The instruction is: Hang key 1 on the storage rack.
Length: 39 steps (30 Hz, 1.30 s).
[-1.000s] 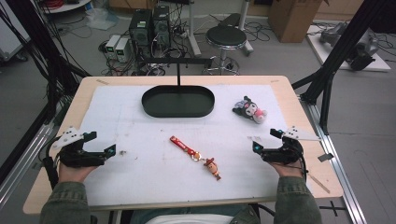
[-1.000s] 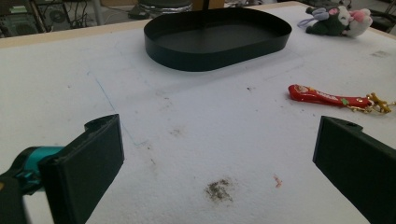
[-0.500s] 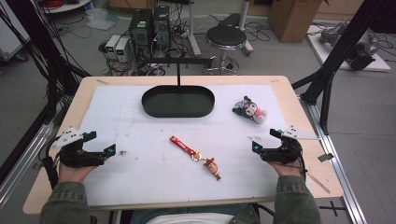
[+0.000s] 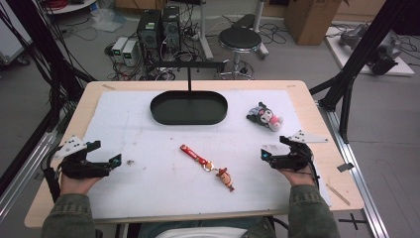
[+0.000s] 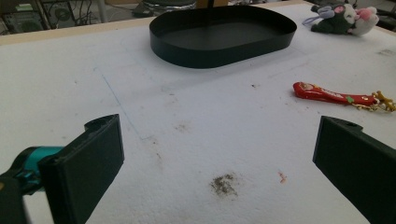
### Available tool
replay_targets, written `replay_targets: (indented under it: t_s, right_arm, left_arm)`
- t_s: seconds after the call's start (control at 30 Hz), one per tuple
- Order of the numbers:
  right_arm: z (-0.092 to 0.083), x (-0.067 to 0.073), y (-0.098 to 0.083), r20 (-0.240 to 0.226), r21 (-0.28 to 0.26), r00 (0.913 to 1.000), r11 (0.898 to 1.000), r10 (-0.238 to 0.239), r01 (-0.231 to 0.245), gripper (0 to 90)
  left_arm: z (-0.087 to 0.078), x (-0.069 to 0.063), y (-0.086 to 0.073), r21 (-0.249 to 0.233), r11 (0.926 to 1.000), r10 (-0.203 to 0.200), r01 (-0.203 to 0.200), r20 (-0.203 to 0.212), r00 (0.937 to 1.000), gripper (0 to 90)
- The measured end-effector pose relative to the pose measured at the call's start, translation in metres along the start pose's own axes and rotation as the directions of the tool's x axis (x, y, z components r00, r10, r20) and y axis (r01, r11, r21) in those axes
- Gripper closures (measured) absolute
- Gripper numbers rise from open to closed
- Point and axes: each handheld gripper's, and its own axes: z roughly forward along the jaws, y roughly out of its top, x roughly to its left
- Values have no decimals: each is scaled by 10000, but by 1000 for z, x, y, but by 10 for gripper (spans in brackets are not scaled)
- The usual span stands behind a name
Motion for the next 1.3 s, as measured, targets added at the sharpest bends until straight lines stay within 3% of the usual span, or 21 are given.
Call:
replay_targets:
  t_s: [0.1, 0.33, 0.6, 0.97, 1.1, 1.23, 1.3]
  right_arm:
    - [7, 5, 5, -258, 258, 9996, 9996, -119, 126, 6]
    - [28, 25, 19, -666, 878, 9941, 9919, -856, 913, 6]
    - [40, 37, 32, -726, 1440, 9905, 9815, -1165, 1260, 6]
    - [59, 56, 48, -1316, 1827, 9799, 9679, -1497, 1724, 6]
    - [67, 65, 54, -1488, 1996, 9749, 9605, -1656, 1937, 6]
    - [76, 76, 59, -1876, 2014, 9645, 9537, -1861, 2232, 6]
    - [82, 83, 61, -2017, 2131, 9570, 9444, -2084, 2506, 6]
  left_arm:
    - [0, 1, 0, 22, 10000, 3, -3, -24, 10000, 24]
    - [0, 1, 0, -24, 10000, -21, 21, -48, 10000, 24]
    - [-2, 1, 1, -159, 9999, 8, -9, -91, 10000, 24]
    - [-1, 0, 1, -226, 9997, 10, -12, -57, 10000, 24]
    - [-1, 1, 1, -258, 9997, 15, -17, -98, 10000, 24]
    - [-1, 0, 1, -282, 9996, 41, -45, -130, 9999, 24]
    - [-1, 1, 1, -316, 9995, 25, -29, -153, 9999, 24]
